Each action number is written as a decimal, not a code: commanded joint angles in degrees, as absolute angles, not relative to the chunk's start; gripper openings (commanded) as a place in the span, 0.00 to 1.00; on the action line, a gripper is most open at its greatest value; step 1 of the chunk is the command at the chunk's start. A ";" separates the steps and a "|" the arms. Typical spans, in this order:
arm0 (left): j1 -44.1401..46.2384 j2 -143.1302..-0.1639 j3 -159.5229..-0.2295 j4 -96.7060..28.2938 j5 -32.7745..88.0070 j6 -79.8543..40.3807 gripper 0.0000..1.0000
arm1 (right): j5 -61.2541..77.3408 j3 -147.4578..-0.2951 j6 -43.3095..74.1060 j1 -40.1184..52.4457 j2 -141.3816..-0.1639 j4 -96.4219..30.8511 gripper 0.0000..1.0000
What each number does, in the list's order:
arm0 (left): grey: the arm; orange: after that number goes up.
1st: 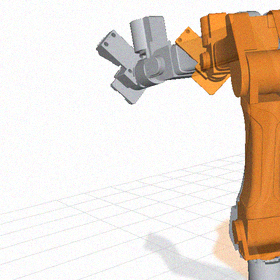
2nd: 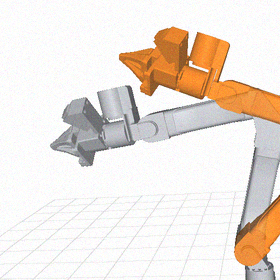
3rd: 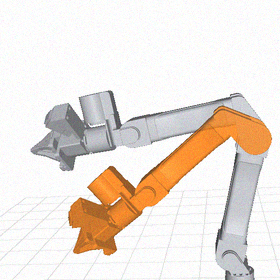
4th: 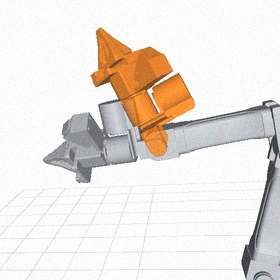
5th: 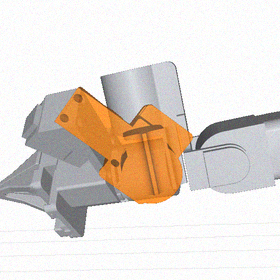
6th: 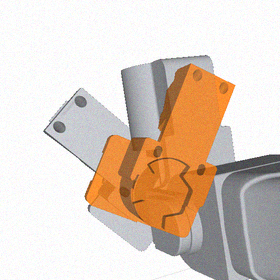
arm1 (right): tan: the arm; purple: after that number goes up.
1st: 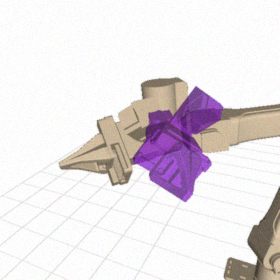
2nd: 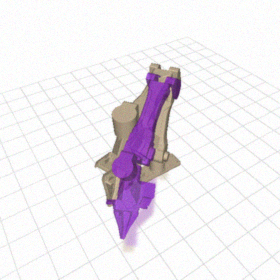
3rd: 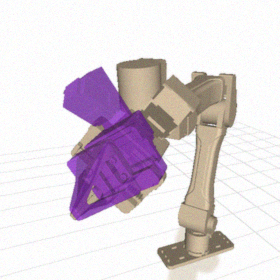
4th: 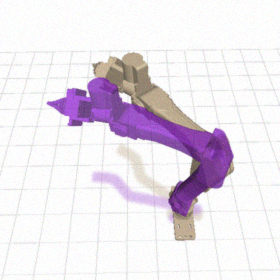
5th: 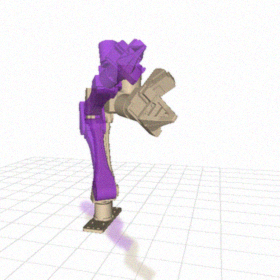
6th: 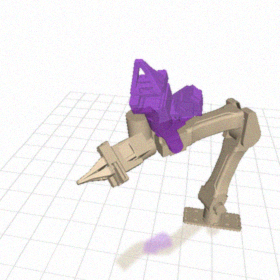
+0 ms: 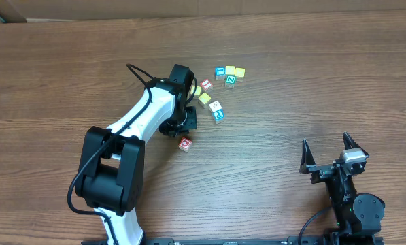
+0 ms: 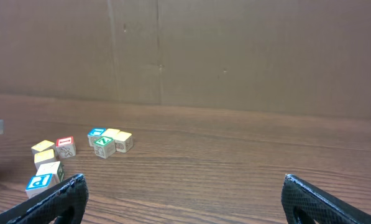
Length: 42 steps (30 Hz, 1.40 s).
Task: Flip 4 blocks
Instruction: 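Return the left gripper to the cluster and grasp the blue-faced block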
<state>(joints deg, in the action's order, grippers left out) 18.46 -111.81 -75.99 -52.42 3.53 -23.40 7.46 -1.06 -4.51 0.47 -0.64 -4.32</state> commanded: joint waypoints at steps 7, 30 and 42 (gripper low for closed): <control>19.53 -112.12 -72.25 -55.86 6.13 -21.15 0.04 | 7.16 -0.45 -4.29 0.62 -0.49 -4.01 1.00; 19.57 -110.19 -83.33 -55.94 4.08 -22.20 0.04 | 7.16 -0.45 -4.29 0.62 -0.49 -4.01 1.00; 26.41 -110.26 -101.49 -53.41 -0.38 -32.80 0.42 | 7.16 -0.45 -4.29 0.62 -0.49 -4.03 1.00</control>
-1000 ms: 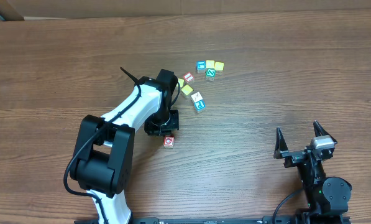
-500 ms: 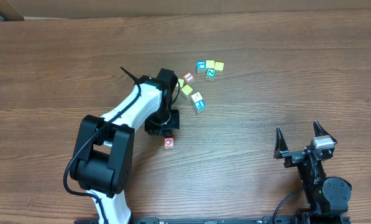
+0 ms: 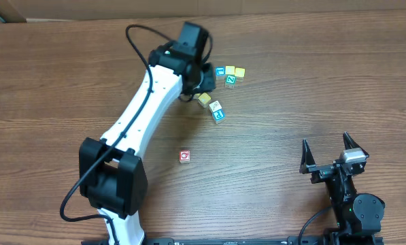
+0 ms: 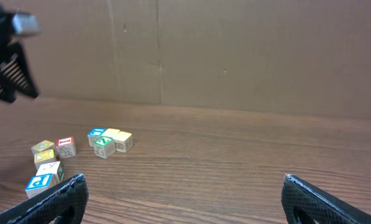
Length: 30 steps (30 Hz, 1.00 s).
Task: Flip 4 blocks
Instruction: 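Return the left gripper to the cluster and grasp the blue-faced block, then carry the blue block toward the red block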
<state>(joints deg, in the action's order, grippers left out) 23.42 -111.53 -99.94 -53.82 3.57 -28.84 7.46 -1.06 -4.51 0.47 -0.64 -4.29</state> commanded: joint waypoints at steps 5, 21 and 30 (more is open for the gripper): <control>30.98 -113.99 -101.41 -53.28 -5.69 -34.59 0.63 | 7.16 -0.45 -4.29 0.62 -0.49 -4.01 1.00; 31.44 -126.56 -101.41 -54.81 -3.79 -38.41 0.50 | 7.16 -0.45 -4.29 0.62 -0.49 -4.03 1.00; 31.94 -127.13 -99.18 -57.49 -3.73 -40.69 0.43 | 7.16 -0.45 -4.29 0.62 -0.49 -4.03 1.00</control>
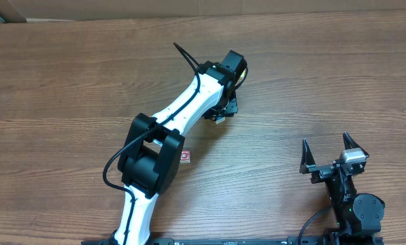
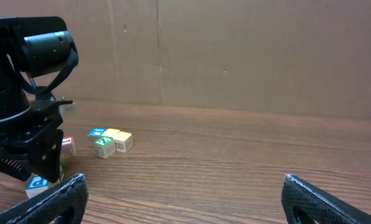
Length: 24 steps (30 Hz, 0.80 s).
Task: Flip 4 blocks
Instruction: 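Carry the blue block toward the red block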
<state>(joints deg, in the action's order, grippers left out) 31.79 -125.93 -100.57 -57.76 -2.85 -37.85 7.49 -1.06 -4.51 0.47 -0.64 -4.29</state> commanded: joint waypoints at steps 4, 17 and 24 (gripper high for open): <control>31.94 -127.17 -96.84 -53.63 -3.20 -41.43 0.43 | 7.16 -0.45 -4.29 0.62 -0.49 -4.01 1.00; 31.88 -126.58 -96.55 -55.75 -2.52 -40.23 0.24 | 7.16 -0.45 -4.29 0.62 -0.49 -4.01 1.00; 31.86 -123.46 -96.57 -62.24 -3.05 -35.62 0.26 | 7.16 -0.45 -4.29 0.62 -0.49 -4.01 1.00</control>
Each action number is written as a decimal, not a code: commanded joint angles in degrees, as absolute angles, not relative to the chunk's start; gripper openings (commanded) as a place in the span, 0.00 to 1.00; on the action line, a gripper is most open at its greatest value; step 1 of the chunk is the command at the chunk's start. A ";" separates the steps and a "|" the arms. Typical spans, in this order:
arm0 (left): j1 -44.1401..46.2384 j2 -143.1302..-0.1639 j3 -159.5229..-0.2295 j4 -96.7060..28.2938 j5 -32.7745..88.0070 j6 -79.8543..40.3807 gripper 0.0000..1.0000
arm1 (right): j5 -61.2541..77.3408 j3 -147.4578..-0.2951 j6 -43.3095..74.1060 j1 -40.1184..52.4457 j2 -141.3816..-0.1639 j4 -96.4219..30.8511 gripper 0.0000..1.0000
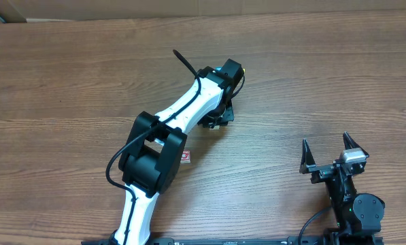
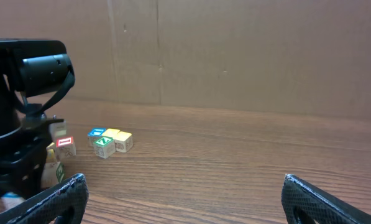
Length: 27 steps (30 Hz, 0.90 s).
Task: Flip 4 blocks
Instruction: 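Carry the blue block toward the red block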
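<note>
Small lettered cubes lie in a cluster at the table's far middle. In the right wrist view I see a blue (image 2: 97, 133), a yellow (image 2: 111, 132), a tan (image 2: 123, 141), a green (image 2: 102, 145) and a red-topped block (image 2: 65, 145). My left gripper (image 1: 218, 120) is low over the cluster's near side and hides the blocks under it. Its jaws do not show. A bluish blur (image 2: 11, 200) sits below the black left arm (image 2: 23, 81). One red block (image 1: 185, 156) lies apart, half hidden by the arm's elbow. My right gripper (image 2: 181, 193) rests open and holds nothing.
The wooden table (image 1: 311, 82) is bounded by a cardboard wall (image 2: 235, 50) at the back. My left arm reaches diagonally across the table's middle. The right gripper (image 1: 330, 151) sits at the near right edge.
My left gripper has shifted a little nearer and to the left over the cluster. In the right wrist view the red-topped block shows again and the blue block appears lower left. The right arm is unchanged.
At first my left gripper was low beside the red block, near the cluster. Then it stood at the cluster's far side, with the red block left alone a little nearer. Later it hung over the cluster's near blocks, and now it sits low there.
</note>
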<state>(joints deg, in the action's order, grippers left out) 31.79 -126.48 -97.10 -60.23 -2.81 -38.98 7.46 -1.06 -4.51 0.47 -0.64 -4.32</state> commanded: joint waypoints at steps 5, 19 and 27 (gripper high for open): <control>31.94 -121.69 -96.57 -68.73 -3.05 -33.23 0.28 | 7.16 -0.45 -4.29 0.62 -0.49 -4.01 1.00; 33.39 -121.69 -89.71 -69.56 -3.40 -33.15 0.27 | 7.16 -0.45 -4.29 0.62 -0.49 -4.03 1.00; 31.77 -121.67 -97.95 -71.92 -4.01 -31.77 0.27 | 7.16 -0.45 -4.29 0.62 -0.49 -4.03 1.00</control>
<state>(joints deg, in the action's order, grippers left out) 32.58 -122.72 -93.54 -71.55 -3.03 -33.54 7.46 -1.06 -4.49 0.47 -0.64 -4.29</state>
